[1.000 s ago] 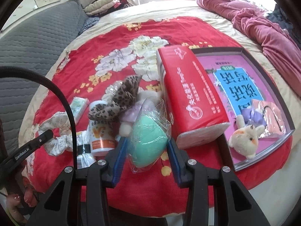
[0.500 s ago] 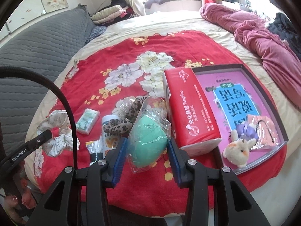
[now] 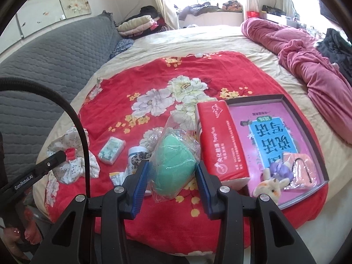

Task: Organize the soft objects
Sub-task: 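Lift the cloth with the left tool while the right tool lifts the sponge toward the tray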

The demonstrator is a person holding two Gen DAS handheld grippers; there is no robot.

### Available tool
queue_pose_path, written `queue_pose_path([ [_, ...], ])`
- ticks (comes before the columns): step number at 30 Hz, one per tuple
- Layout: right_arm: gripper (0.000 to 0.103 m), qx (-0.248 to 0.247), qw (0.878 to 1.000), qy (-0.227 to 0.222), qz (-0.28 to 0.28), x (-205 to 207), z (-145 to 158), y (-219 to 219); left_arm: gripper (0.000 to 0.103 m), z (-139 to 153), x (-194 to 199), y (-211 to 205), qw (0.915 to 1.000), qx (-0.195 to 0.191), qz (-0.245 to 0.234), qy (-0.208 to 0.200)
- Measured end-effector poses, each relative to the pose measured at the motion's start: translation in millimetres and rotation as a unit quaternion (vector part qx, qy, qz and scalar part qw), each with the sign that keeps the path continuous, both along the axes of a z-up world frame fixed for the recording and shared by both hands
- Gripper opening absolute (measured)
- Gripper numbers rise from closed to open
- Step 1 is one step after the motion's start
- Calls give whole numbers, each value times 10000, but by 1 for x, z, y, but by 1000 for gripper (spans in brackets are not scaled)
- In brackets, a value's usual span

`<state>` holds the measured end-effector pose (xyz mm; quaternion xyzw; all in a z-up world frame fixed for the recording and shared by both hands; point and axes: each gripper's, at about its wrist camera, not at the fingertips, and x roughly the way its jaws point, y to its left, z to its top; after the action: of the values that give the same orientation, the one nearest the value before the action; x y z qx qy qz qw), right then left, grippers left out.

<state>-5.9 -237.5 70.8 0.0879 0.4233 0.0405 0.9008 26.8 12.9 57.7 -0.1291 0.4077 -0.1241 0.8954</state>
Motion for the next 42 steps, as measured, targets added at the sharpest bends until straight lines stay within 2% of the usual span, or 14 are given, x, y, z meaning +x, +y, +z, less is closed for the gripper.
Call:
queue_pose_path([
  [9, 44, -7, 9998, -140, -163, -9, 17, -26, 8, 26, -2, -37, 9992, 16, -322, -215],
  [18, 44, -231, 9985, -327, -374, -19, 34, -63, 8, 43, -4, -88, 9966, 47, -726, -381],
  [32, 44, -66, 9947, -539, -871, -34, 50, -132, 8, 53, -7, -159, 9904, 76, -1309, -435],
  [42, 44, -59, 9911, -520, -1226, -50, 52, -175, 8, 41, -5, -210, 9830, -16, -1808, -319],
])
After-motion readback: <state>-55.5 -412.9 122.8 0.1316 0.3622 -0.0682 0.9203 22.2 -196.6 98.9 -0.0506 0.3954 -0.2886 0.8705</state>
